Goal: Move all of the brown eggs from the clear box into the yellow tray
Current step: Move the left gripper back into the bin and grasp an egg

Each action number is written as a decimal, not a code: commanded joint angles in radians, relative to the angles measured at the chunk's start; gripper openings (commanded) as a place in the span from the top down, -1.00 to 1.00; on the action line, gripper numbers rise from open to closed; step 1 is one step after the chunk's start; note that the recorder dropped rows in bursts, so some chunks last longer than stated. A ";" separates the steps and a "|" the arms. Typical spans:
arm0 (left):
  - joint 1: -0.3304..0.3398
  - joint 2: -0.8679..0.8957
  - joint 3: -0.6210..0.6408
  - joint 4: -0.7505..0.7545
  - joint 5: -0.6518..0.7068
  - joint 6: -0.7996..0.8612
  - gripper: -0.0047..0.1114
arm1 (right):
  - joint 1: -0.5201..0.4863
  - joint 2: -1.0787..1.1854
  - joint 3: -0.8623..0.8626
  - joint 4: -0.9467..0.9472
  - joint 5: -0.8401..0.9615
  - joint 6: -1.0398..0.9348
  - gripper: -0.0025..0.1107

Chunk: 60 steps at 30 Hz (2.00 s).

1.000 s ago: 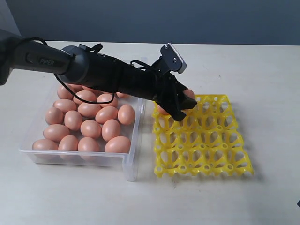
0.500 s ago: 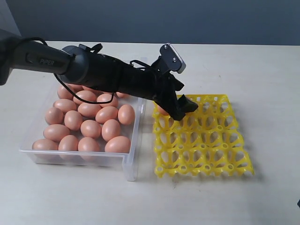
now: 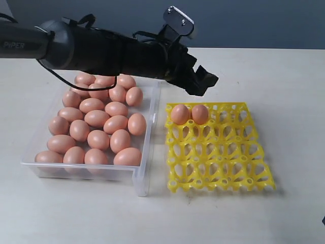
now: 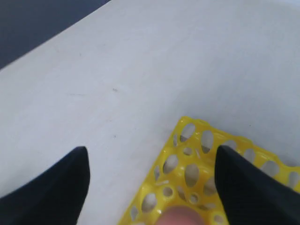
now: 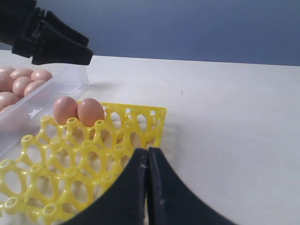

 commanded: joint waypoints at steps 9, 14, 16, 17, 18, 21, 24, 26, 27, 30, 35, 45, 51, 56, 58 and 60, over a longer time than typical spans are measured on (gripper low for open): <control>0.009 -0.131 -0.002 0.788 0.101 -0.725 0.91 | 0.001 0.000 -0.003 -0.002 -0.010 0.000 0.93; 0.009 -0.123 -0.003 0.992 0.156 -0.952 0.91 | 0.001 0.000 -0.003 -0.002 -0.010 0.000 0.93; 0.021 -0.161 -0.001 1.023 0.221 -0.984 0.91 | 0.001 0.000 -0.003 -0.002 -0.010 0.000 0.93; 0.030 -0.184 0.006 1.053 0.241 -1.016 0.91 | 0.001 0.000 -0.003 -0.002 -0.010 0.000 0.93; 0.048 -0.219 0.022 1.122 0.249 -1.110 0.91 | 0.001 0.000 -0.003 -0.002 -0.010 0.000 0.93; 0.092 -0.275 0.059 1.255 0.296 -1.279 0.91 | 0.001 0.000 -0.003 -0.002 -0.010 0.000 0.93; 0.127 -0.325 0.096 1.322 0.370 -1.361 0.91 | 0.001 0.000 -0.003 -0.002 -0.010 0.000 0.93; 0.144 -0.357 0.133 1.335 0.367 -1.379 0.91 | 0.001 0.000 -0.003 -0.002 -0.010 0.000 0.93; 0.153 -0.368 0.147 1.343 0.359 -1.402 0.91 | 0.001 0.000 -0.003 -0.002 -0.010 0.000 0.93; 0.206 -0.382 0.188 1.375 0.345 -1.509 0.91 | 0.001 0.000 -0.003 -0.002 -0.010 0.000 0.93; 0.295 -0.378 0.247 1.369 0.382 -1.520 0.90 | 0.001 0.000 -0.003 -0.002 -0.010 0.000 0.93; 0.326 -0.378 0.275 1.607 0.282 -1.436 0.09 | 0.001 0.000 -0.003 -0.002 -0.010 0.000 0.93; 0.324 -0.378 0.275 1.653 0.386 -1.045 0.07 | 0.001 0.000 -0.003 -0.002 -0.010 0.000 0.93; 0.324 -0.378 0.280 1.674 0.393 -0.885 0.07 | 0.001 0.000 -0.003 -0.002 -0.010 0.000 0.93; 0.324 -0.373 0.280 1.711 0.394 -0.856 0.07 | 0.001 0.000 -0.003 -0.002 -0.010 0.000 0.93; 0.324 -0.358 0.280 1.742 0.394 -0.856 0.07 | 0.001 0.000 -0.003 -0.002 -0.010 0.000 0.93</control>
